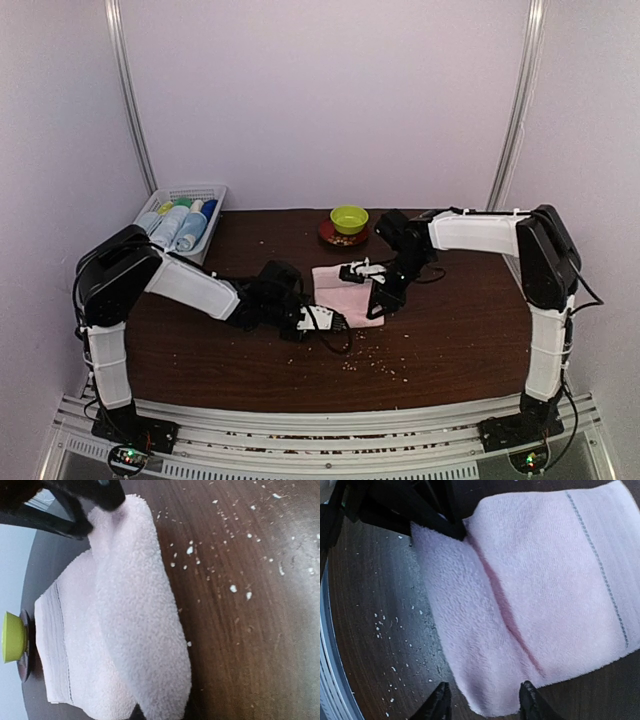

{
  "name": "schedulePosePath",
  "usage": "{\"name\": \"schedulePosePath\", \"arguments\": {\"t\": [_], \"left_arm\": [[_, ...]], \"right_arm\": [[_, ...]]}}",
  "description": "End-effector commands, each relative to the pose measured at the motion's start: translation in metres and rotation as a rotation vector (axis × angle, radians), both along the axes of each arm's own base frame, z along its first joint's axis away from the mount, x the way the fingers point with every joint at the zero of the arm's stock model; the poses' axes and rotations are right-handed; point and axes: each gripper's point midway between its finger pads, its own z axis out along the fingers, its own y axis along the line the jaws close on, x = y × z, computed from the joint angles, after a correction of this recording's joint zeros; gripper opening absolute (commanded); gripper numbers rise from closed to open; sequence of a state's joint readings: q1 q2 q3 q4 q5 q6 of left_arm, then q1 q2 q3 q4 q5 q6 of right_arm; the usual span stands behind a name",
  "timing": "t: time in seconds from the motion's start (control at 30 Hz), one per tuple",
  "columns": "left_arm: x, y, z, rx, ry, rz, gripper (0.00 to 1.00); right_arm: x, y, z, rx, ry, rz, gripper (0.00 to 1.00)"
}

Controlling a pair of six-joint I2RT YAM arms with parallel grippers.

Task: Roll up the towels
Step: Roll the towel at the center of the board.

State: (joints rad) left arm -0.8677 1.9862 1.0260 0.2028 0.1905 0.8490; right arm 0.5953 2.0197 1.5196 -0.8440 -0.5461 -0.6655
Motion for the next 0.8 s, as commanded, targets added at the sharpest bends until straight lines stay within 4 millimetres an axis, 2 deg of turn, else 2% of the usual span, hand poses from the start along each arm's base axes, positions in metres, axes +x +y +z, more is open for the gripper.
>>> {"name": "schedulePosePath", "arguments": {"t": [0.0, 0.03, 0.07, 0.13, 0.17, 0.33, 0.5, 0.6, 0.77], "left_arm": [[-0.045, 0.024, -0.029, 0.080, 0.338, -0.025, 0.00], [-0.046, 0.025, -0.029, 0.078, 0.377, -0.022, 0.00], [-0.047, 0.026, -0.029, 0.076, 0.411, -0.020, 0.00], [-0.050, 0.027, -0.029, 0.074, 0.484, -0.025, 0.00], [-0.052, 0.028, -0.029, 0.074, 0.512, -0.025, 0.00], [-0.051, 0.029, -0.023, 0.028, 0.620, -0.009, 0.00], [-0.045, 0.031, -0.026, 0.023, 0.704, 0.026, 0.00], [-0.047, 0.032, -0.031, 0.026, 0.764, 0.022, 0.00], [-0.044, 0.037, -0.044, 0.051, 0.818, 0.055, 0.00]], "right_arm": [[0.012, -0.005, 0.032, 0.014, -0.187, -0.077, 0.74], [0.009, -0.005, 0.036, 0.014, -0.222, -0.086, 0.97], [0.006, -0.006, 0.038, 0.013, -0.254, -0.098, 1.00], [0.007, -0.007, 0.054, 0.032, -0.348, -0.152, 1.00], [0.005, -0.006, 0.054, 0.037, -0.373, -0.172, 1.00], [0.012, -0.018, 0.095, 0.048, -0.701, -0.373, 1.00], [0.019, -0.043, 0.136, 0.061, -0.960, -0.628, 1.00], [0.014, -0.048, 0.147, 0.116, -1.013, -0.664, 1.00], [-0.012, -0.048, 0.150, 0.356, -1.058, -0.598, 1.00]]}}
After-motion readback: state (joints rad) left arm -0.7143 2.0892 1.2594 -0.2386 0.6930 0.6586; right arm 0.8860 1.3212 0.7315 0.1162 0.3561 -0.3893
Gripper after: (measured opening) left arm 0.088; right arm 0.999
